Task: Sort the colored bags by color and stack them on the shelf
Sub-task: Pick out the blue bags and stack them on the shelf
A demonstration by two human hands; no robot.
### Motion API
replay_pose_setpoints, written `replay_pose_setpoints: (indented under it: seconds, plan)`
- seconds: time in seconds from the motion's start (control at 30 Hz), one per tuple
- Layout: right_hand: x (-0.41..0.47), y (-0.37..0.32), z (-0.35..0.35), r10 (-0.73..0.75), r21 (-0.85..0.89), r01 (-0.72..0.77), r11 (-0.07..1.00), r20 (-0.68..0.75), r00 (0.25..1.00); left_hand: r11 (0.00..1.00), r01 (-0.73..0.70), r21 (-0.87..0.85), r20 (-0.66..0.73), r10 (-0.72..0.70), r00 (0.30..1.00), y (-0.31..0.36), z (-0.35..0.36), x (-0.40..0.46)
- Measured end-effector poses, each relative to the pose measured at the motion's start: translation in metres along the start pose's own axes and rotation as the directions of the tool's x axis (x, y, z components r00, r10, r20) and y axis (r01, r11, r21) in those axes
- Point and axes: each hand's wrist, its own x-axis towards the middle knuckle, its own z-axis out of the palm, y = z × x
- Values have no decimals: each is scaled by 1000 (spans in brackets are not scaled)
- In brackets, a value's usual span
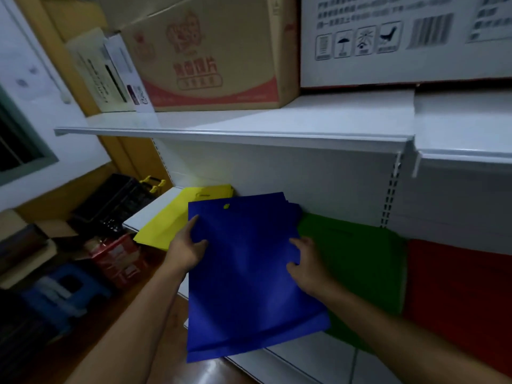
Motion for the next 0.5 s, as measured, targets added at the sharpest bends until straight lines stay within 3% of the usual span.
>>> replay_pose_setpoints:
  seconds: [0.1, 0.27, 0.5]
  plan:
    - [28, -5, 19, 22, -28, -21, 999, 21, 1000, 999, 37, -16, -3, -37, 999, -17, -2, 34]
    - [65, -8, 49, 68, -84, -68, 994, 1, 998, 994, 2, 109, -48, 3, 999, -47, -2, 93]
    - [101, 1, 85, 193, -190, -208, 960, -91, 977, 968, -140, 207, 170, 105, 980, -43, 27, 169]
